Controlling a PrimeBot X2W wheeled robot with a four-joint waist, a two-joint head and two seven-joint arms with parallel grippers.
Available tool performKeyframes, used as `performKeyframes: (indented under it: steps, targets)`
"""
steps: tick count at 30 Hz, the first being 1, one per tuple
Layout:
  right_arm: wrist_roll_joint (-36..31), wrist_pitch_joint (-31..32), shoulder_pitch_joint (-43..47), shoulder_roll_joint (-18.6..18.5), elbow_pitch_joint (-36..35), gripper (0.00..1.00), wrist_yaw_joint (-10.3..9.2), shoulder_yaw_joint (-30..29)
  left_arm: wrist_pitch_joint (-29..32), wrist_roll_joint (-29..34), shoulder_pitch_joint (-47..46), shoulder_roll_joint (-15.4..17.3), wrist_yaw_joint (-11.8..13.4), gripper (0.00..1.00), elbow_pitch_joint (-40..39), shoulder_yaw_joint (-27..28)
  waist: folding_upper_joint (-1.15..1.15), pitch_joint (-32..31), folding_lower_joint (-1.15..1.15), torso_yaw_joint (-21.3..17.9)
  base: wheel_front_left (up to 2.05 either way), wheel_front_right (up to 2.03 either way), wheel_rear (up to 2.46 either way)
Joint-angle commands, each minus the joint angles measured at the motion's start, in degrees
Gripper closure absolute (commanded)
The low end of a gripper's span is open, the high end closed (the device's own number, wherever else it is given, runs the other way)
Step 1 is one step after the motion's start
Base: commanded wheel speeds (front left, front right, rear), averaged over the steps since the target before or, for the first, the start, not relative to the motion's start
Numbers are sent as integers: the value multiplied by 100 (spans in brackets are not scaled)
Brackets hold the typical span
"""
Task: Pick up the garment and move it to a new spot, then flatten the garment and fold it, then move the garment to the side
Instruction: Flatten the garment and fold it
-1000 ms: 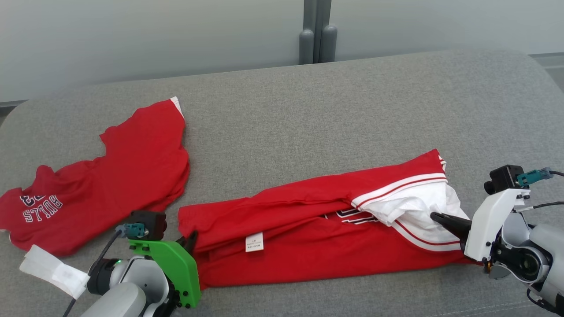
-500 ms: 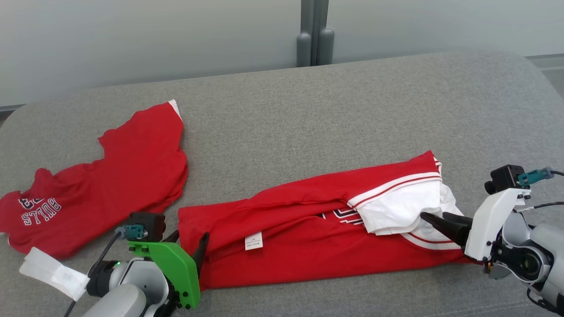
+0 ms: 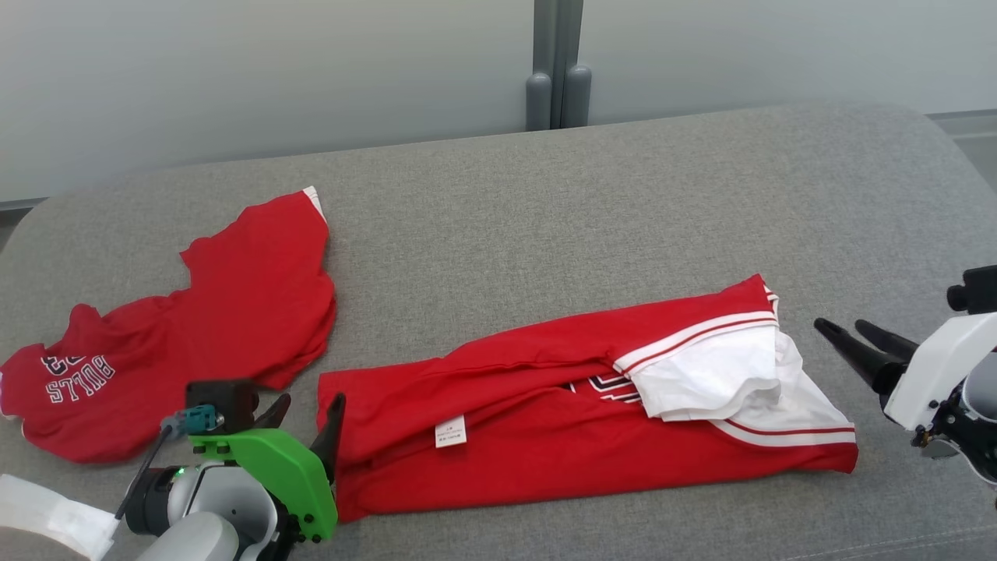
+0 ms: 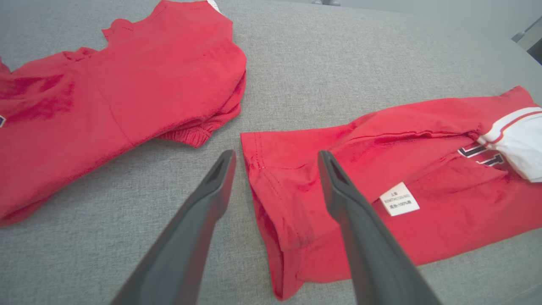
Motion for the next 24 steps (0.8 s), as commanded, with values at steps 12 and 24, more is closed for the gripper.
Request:
performKeyframes:
  steps: [12, 24]
  targets:
    - [-518, -948, -154, 780, 1402, 0, -1, -310, -439, -72, 517, -54, 413, 0, -730, 221, 0, -40, 0, -31, 0, 0, 0]
    - [-559, -302, -369, 1589, 2561, 0, -2, -218, -501, -76, 602, -202, 471, 0, -845, 139, 0, -17, 0, 100, 0, 0, 0]
